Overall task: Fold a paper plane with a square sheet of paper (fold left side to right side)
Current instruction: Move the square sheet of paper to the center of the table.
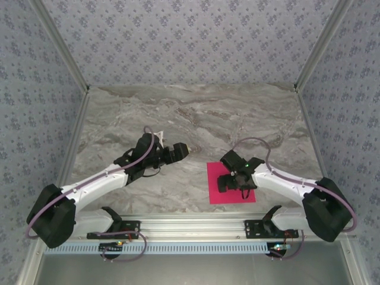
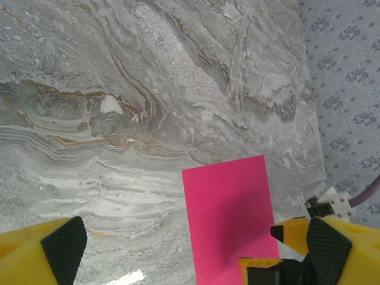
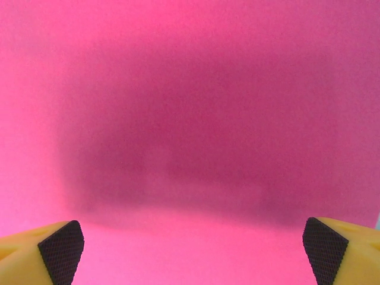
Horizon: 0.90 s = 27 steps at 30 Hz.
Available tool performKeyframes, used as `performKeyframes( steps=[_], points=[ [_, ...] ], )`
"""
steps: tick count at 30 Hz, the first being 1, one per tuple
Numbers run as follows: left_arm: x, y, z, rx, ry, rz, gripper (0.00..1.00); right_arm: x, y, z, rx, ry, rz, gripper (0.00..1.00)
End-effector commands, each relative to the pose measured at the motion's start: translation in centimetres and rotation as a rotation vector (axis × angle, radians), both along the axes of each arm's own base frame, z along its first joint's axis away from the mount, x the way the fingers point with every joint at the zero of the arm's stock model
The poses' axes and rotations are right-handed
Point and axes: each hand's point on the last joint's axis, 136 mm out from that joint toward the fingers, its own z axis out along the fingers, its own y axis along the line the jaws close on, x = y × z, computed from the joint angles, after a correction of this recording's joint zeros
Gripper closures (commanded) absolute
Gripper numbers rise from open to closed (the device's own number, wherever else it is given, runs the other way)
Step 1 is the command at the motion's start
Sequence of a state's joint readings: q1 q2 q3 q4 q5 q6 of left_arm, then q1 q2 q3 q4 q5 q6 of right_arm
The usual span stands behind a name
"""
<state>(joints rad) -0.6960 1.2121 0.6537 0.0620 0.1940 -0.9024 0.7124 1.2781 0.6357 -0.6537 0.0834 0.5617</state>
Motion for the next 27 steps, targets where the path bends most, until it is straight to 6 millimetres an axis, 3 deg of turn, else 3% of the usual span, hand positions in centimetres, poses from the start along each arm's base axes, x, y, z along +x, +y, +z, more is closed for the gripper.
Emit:
performKeyframes(
  steps=[1,9,15,21,27],
  points=[
    [0.3,-0.4,0.7,0.007,-0.023,-0.011,0.02,1.1,0.4,0.2,-0.008,-0.027,-0.02,0.0],
    [0.7,-0.2,1.5,0.049,-0.048,-0.018,0.02,1.6,1.1,-1.0,-0.025,0.01,-0.032,0.0],
    [0.3,0.5,1.8,0.069,-0.062,-0.008,0.02,3.3,3.6,-1.4,0.043,-0.005,-0.064,0.0],
    [-0.1,1.5,2.2,0.092,-0.079,0.006,0.02,5.6,7.7,-1.8,0.068,-0.002,-0.022,0.0],
    [-0.6,3.0,2.6,0.124,-0.089,0.04,0.02,8.1,13.1,-2.4,0.108,0.007,0.018,0.0]
  ],
)
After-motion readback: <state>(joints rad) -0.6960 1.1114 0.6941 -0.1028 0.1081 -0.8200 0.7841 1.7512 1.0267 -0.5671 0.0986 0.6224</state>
